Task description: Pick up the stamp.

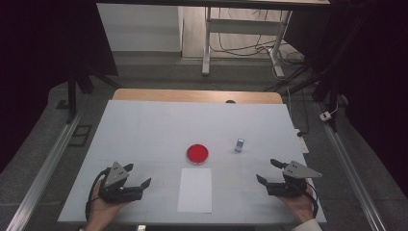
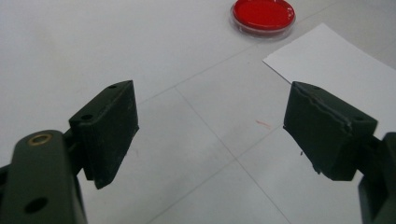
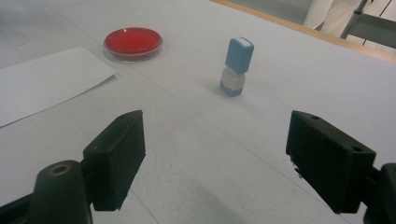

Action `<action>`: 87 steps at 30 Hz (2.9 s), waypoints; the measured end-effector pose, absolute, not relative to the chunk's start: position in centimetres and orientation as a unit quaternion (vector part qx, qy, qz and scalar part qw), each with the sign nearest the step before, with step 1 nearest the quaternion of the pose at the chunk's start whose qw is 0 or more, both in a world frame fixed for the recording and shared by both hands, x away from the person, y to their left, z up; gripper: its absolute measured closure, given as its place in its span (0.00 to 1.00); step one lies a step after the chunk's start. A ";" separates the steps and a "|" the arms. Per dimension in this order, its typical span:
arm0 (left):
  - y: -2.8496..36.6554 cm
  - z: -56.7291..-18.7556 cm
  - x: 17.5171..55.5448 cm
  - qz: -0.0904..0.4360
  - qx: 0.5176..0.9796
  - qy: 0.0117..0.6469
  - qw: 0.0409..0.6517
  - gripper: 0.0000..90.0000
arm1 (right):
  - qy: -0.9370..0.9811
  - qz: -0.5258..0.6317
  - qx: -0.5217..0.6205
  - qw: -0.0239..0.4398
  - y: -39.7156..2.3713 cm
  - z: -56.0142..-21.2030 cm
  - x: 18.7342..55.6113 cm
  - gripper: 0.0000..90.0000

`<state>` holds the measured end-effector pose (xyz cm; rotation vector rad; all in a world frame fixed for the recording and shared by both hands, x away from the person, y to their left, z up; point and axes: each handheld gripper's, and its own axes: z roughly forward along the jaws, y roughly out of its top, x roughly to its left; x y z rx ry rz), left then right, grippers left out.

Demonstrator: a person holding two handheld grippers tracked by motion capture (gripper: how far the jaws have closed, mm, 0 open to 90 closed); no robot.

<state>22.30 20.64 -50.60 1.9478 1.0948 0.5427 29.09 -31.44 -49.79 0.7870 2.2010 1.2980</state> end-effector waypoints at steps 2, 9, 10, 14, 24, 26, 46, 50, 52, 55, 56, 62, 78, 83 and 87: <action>20.6 -50.5 22.7 0.213 0.771 0.434 0.414 0.20 | 0.798 0.475 0.291 0.229 -31.5 -50.0 29.1 0.22; 20.9 -50.4 22.7 0.215 0.773 0.431 0.414 0.20 | 0.797 0.475 0.298 0.223 -31.3 -50.5 29.1 0.23; 21.0 -50.5 22.7 0.216 0.774 0.429 0.412 0.20 | 0.800 0.472 0.293 0.227 -31.2 -50.4 29.1 0.23; 21.3 -50.5 22.7 0.217 0.772 0.430 0.415 0.21 | 0.802 0.470 0.288 0.231 -30.6 -50.1 29.0 0.23; 20.9 -50.8 23.1 0.216 0.777 0.424 0.413 0.21 | 0.806 0.463 0.293 0.225 -30.2 -50.6 29.4 0.23; 20.8 -50.7 23.3 0.218 0.777 0.421 0.413 0.21 | 0.805 0.463 0.297 0.223 -30.3 -50.6 29.4 0.23; 20.8 -51.0 23.3 0.232 0.776 0.424 0.406 0.22 | 0.802 0.470 0.293 0.224 -29.6 -49.2 29.8 0.28; 20.8 -51.0 23.3 0.233 0.776 0.424 0.406 0.22 | 0.802 0.470 0.293 0.222 -29.3 -48.8 30.1 0.28; 20.8 -51.0 23.3 0.233 0.776 0.423 0.405 0.22 | 0.804 0.469 0.290 0.222 -29.1 -48.5 30.2 0.29; 20.8 -51.1 23.3 0.232 0.777 0.422 0.404 0.22 | 0.806 0.466 0.289 0.223 -28.7 -48.2 30.6 0.29; 20.8 -51.1 23.3 0.233 0.778 0.422 0.404 0.22 | 0.808 0.463 0.288 0.223 -28.6 -48.1 30.8 0.29; 20.9 -51.3 23.4 0.232 0.778 0.423 0.402 0.23 | 0.807 0.463 0.287 0.227 -27.9 -47.5 32.0 0.29; 20.9 -51.7 23.5 0.232 0.781 0.423 0.397 0.23 | 0.813 0.451 0.284 0.234 -26.6 -46.4 35.0 0.30; 20.9 -51.7 23.6 0.230 0.782 0.423 0.396 0.23 | 0.821 0.444 0.281 0.223 -26.4 -46.3 35.9 0.30; 20.8 -51.8 23.6 0.229 0.782 0.424 0.397 0.23 | 0.826 0.440 0.281 0.213 -26.2 -46.3 36.8 0.30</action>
